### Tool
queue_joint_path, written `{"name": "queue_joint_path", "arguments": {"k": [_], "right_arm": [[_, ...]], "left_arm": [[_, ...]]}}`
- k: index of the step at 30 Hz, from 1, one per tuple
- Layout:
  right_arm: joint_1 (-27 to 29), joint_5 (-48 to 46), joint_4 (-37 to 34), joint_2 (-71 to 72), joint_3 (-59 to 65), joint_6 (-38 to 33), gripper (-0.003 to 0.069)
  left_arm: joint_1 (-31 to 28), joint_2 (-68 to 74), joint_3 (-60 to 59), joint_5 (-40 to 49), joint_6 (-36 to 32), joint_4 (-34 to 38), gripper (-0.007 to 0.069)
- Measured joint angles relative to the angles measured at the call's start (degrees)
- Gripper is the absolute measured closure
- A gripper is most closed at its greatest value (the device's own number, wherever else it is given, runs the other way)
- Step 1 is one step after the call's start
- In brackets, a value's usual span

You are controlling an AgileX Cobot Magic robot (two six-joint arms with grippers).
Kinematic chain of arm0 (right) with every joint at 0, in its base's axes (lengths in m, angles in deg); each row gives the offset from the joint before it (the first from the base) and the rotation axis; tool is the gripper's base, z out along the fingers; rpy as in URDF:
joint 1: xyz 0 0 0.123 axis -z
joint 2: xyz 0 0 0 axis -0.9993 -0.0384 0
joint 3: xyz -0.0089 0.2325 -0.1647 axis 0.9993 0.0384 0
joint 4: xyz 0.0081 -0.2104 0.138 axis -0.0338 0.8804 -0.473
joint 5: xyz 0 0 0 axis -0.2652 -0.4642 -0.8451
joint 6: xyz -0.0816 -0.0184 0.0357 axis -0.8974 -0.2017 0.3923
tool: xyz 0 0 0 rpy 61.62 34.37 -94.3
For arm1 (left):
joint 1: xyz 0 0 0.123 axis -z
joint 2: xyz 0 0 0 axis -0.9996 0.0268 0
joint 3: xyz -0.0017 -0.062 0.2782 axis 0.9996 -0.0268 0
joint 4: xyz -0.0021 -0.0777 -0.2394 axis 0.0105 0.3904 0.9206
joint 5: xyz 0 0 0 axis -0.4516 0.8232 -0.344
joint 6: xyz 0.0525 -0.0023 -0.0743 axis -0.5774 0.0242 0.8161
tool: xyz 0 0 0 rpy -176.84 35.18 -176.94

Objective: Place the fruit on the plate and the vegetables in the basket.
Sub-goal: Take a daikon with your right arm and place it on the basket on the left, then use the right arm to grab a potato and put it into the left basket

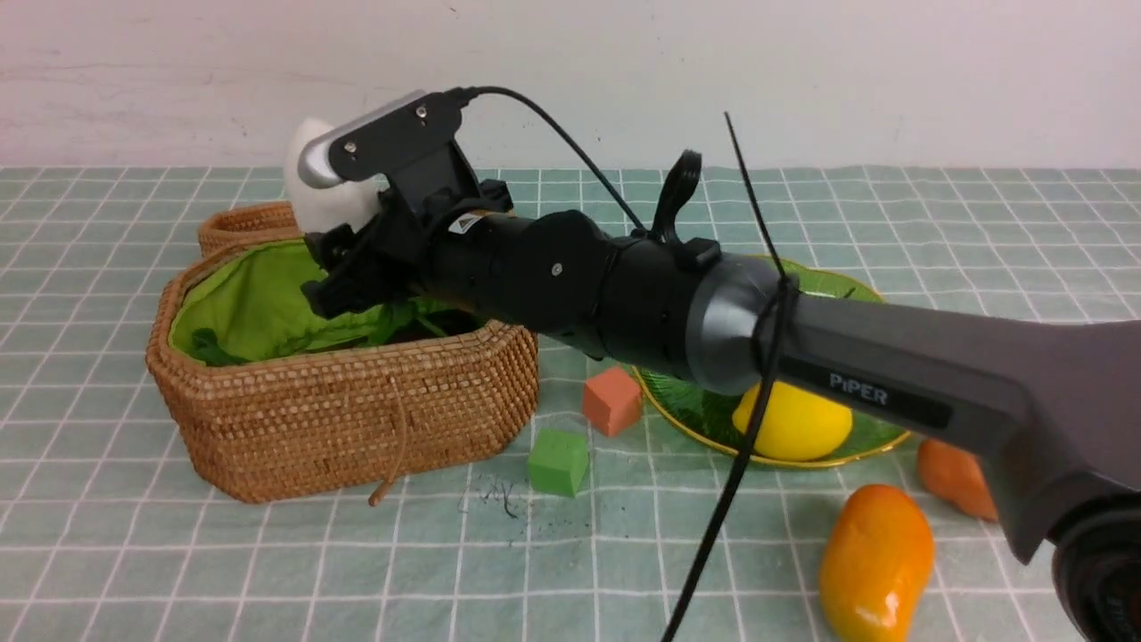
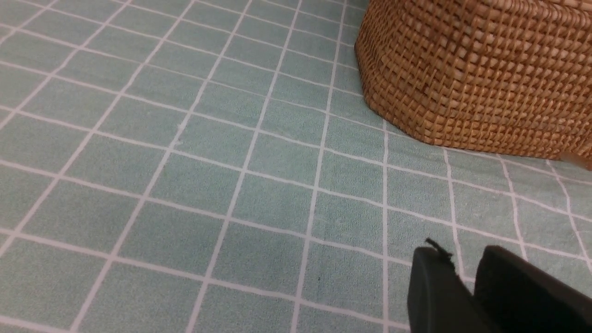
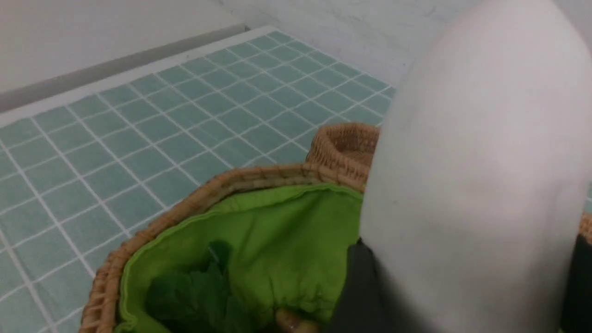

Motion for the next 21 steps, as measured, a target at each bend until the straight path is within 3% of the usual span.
{"name": "queue_joint_path", "arguments": {"k": [3, 6, 8, 10, 12, 16, 21], "right_arm": [[0.0, -1.4, 0.0, 1.5, 0.0, -0.3, 0.0084], [0.3, -11.1, 0.9, 6.1, 0.0, -3.2, -0.0006], [0.5, -17.8, 2.0, 8.3, 0.0, -3.8, -0.0018], [1.1, -30.8, 6.3, 13.6, 0.0, -2.4, -0.0017], [1.4, -35.6, 9.5, 16.0, -0.1, -0.3, -0.0011], [6.3, -54.9, 28.0, 24.4, -0.1, 15.7, 0.0028], [16.5, -67.9, 46.9, 31.0, 2.0, 29.1, 0.0069]], "left_arm": [[0.0, 0.0, 0.0, 0.0, 0.0, 0.0, 0.0483], [0.0, 0.0, 0.0, 0.0, 0.0, 0.0, 0.048], [0.0, 0.0, 0.0, 0.0, 0.0, 0.0, 0.0478], [0.0, 0.0, 0.0, 0.0, 0.0, 0.0, 0.0477], [0.0, 0.0, 0.0, 0.0, 0.0, 0.0, 0.0477], [0.0, 0.0, 0.0, 0.0, 0.0, 0.0, 0.0475], [0.0, 0.0, 0.0, 0.0, 0.0, 0.0, 0.0474]]}}
